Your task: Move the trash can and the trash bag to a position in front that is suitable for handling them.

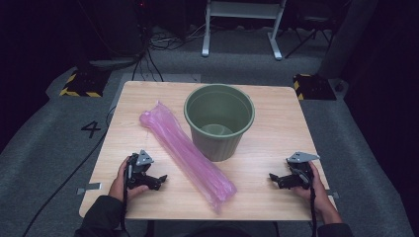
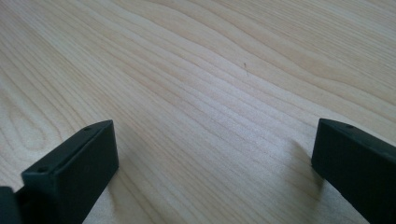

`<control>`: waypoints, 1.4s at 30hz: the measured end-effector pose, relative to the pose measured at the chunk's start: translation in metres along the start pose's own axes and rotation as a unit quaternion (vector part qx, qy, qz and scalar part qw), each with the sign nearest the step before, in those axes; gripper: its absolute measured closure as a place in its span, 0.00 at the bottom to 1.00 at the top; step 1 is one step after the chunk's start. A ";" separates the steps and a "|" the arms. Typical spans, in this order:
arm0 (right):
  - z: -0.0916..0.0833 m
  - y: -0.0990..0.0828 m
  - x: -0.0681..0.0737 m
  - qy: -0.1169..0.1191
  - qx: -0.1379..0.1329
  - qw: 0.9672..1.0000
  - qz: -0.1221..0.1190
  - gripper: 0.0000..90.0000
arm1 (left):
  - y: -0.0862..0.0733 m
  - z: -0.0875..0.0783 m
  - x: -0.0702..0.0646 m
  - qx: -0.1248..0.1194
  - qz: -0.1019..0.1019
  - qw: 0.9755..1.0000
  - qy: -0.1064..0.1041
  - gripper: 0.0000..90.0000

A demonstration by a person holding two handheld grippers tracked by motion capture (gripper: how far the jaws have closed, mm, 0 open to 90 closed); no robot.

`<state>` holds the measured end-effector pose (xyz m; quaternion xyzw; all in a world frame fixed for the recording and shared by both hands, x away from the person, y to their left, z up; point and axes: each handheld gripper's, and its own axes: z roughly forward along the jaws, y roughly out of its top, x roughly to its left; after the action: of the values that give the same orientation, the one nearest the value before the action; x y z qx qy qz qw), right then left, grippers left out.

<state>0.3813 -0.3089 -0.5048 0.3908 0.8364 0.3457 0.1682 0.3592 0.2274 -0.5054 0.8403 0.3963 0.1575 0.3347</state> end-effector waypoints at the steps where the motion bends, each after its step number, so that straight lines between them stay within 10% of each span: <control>1: 0.000 0.000 0.000 0.000 0.000 1.000 0.000 0.01 | 0.000 0.000 0.000 0.000 0.000 1.000 0.000 0.00; 5: -0.005 -0.002 0.002 -0.007 -0.017 1.000 -0.018 0.17 | 0.000 0.000 0.000 0.001 -0.004 1.000 -0.002 0.00; 13: -0.011 0.001 0.004 -0.010 -0.037 0.999 -0.027 0.18 | 0.000 0.000 0.000 0.001 -0.004 1.000 -0.002 0.00; 22: -0.034 0.053 0.034 0.030 -0.109 0.991 -0.068 0.20 | -0.001 -0.001 -0.001 0.000 -0.005 1.000 0.002 0.00; 42: -0.047 0.115 0.053 0.054 -0.159 0.982 -0.091 0.21 | -0.001 -0.001 -0.001 0.000 -0.005 1.000 0.001 0.00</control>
<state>0.3832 -0.2366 -0.3912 0.2617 0.8109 0.4779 0.2133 0.3580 0.2276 -0.5054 0.8383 0.4009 0.1570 0.3345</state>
